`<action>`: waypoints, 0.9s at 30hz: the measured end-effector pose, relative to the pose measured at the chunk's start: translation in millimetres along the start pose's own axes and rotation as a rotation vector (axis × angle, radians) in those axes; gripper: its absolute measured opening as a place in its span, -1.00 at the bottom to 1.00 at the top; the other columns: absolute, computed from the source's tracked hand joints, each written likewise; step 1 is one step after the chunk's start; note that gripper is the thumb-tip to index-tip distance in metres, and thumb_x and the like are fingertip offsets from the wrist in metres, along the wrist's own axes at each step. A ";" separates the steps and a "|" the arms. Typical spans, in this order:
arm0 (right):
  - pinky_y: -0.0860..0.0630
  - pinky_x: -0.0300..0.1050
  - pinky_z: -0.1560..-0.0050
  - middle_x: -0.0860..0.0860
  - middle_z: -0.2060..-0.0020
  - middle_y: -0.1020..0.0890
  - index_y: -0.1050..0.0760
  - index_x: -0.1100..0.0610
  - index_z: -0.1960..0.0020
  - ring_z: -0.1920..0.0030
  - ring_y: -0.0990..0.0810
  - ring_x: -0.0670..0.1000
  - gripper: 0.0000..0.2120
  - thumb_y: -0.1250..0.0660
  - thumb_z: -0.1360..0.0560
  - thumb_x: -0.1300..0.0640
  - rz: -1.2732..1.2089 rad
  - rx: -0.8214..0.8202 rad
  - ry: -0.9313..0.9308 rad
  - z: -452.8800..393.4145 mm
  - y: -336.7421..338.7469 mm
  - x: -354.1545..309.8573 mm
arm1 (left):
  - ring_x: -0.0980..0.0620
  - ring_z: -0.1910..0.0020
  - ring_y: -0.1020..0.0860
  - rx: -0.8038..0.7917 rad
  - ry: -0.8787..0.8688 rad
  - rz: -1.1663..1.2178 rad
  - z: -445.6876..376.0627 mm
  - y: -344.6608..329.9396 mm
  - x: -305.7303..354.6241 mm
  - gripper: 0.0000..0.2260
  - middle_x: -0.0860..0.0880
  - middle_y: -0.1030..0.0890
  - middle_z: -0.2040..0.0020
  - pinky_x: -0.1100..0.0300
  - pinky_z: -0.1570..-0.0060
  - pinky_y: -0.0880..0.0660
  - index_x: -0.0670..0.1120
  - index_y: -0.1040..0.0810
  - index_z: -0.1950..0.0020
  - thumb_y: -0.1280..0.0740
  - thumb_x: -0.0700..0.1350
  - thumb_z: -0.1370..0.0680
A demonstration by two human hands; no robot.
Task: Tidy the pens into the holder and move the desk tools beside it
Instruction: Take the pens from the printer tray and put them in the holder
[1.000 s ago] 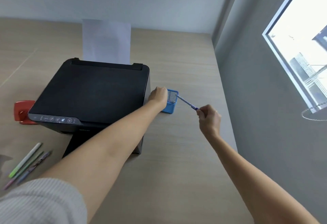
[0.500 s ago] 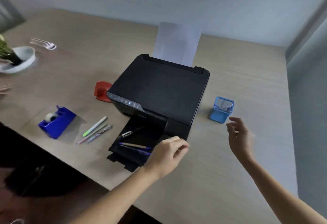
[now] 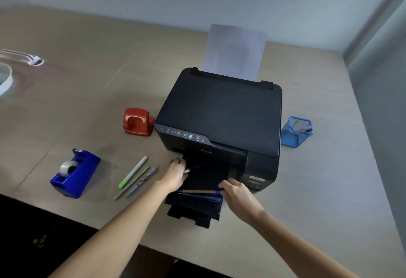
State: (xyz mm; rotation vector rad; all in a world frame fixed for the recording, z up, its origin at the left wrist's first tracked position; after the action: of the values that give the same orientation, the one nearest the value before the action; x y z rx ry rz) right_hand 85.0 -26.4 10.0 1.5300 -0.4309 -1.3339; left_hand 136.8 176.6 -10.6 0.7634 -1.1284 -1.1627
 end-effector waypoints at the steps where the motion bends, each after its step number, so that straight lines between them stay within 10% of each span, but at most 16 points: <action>1: -0.55 0.10 0.18 0.14 0.07 -0.53 -0.47 0.18 -0.09 0.19 -0.58 0.23 -0.84 -0.17 -0.57 0.18 0.019 -0.008 -0.049 -10.2 -3.7 -3.7 | -0.24 -0.05 -0.56 -0.002 -0.012 -0.032 1.2 4.3 -2.7 -0.74 -0.24 -0.54 -0.13 0.00 0.09 -0.49 -0.26 -0.42 -0.23 -0.27 -0.19 -0.57; 6: -0.57 0.11 0.11 0.14 -0.01 -0.49 -0.47 0.18 -0.08 0.10 -0.59 0.27 -0.82 -0.25 -0.53 0.13 0.133 -0.158 -0.173 -31.4 -20.4 -13.2 | 0.00 0.44 -0.40 0.073 -0.059 0.173 35.7 15.2 -11.4 -0.93 -0.14 -0.52 0.22 0.23 0.54 -0.19 -0.17 -0.34 0.00 -0.17 -0.18 -0.63; 10: -0.47 0.07 0.24 0.14 -0.08 -0.44 -0.40 0.21 -0.08 0.11 -0.60 0.28 -0.83 -0.21 -0.57 0.13 0.250 -0.152 -0.273 -29.5 -26.2 -16.6 | 0.12 0.06 -0.52 -0.018 -0.175 0.354 58.9 3.1 -4.7 -0.86 -0.10 -0.58 -0.02 0.29 0.15 -0.42 -0.21 -0.39 -0.05 -0.29 -0.17 -0.59; 14: -0.48 0.02 0.28 0.23 -0.18 -0.47 -0.32 0.26 -0.20 0.12 -0.64 0.25 -0.74 -0.22 -0.52 0.31 0.313 -0.115 -0.384 -16.1 -28.5 -11.8 | -0.07 0.05 -0.58 -0.070 -0.221 0.127 55.3 -20.0 -5.3 -0.72 -0.09 -0.50 -0.07 0.14 0.17 -0.46 -0.15 -0.44 -0.14 -0.37 -0.05 -0.53; 18: -0.38 0.02 0.32 0.22 0.13 -0.60 -0.29 0.25 -0.16 0.26 -0.55 0.27 -0.72 -0.08 -0.48 0.42 0.204 -0.049 -0.454 9.1 -14.7 -4.4 | -0.15 0.26 -0.60 -0.041 -0.275 -0.069 47.8 -29.6 -3.2 -0.79 -0.12 -0.51 -0.01 0.11 0.38 -0.41 -0.15 -0.53 -0.03 -0.45 -0.11 -0.47; 21: -0.36 0.06 0.35 0.15 0.26 -0.52 -0.26 0.18 0.03 0.33 -0.48 0.23 -0.92 -0.13 -0.54 0.32 0.131 0.016 -0.429 31.9 9.3 -3.8 | -0.11 0.13 -0.59 -0.026 -0.334 -0.152 40.8 -31.0 -2.7 -0.78 -0.10 -0.49 -0.05 0.05 0.23 -0.54 -0.15 -0.53 -0.08 -0.42 -0.12 -0.48; 27: -0.38 0.05 0.35 0.00 0.40 -0.43 -0.30 0.12 0.14 0.39 -0.36 0.12 -0.85 -0.16 -0.59 0.13 -0.113 0.155 -0.308 73.9 92.7 -14.7 | 0.01 0.33 -0.60 -0.023 -0.466 -0.435 39.6 -30.2 13.2 -0.66 -0.05 -0.60 0.22 0.18 0.54 -0.50 -0.09 -0.59 0.21 -0.62 -0.15 -0.11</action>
State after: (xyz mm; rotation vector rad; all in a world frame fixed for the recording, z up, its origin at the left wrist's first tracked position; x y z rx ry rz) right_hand 46.0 -86.7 105.5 1.4945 -0.6622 -1.6666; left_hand 89.9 159.2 -22.9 0.7629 -1.3641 -1.7816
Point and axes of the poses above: each hand's wrist, its own z-axis away from the middle knuckle, its own y-axis out of the back of the hand, x = y × z, the point moved 6 cm from there along -z, towards the middle knuckle
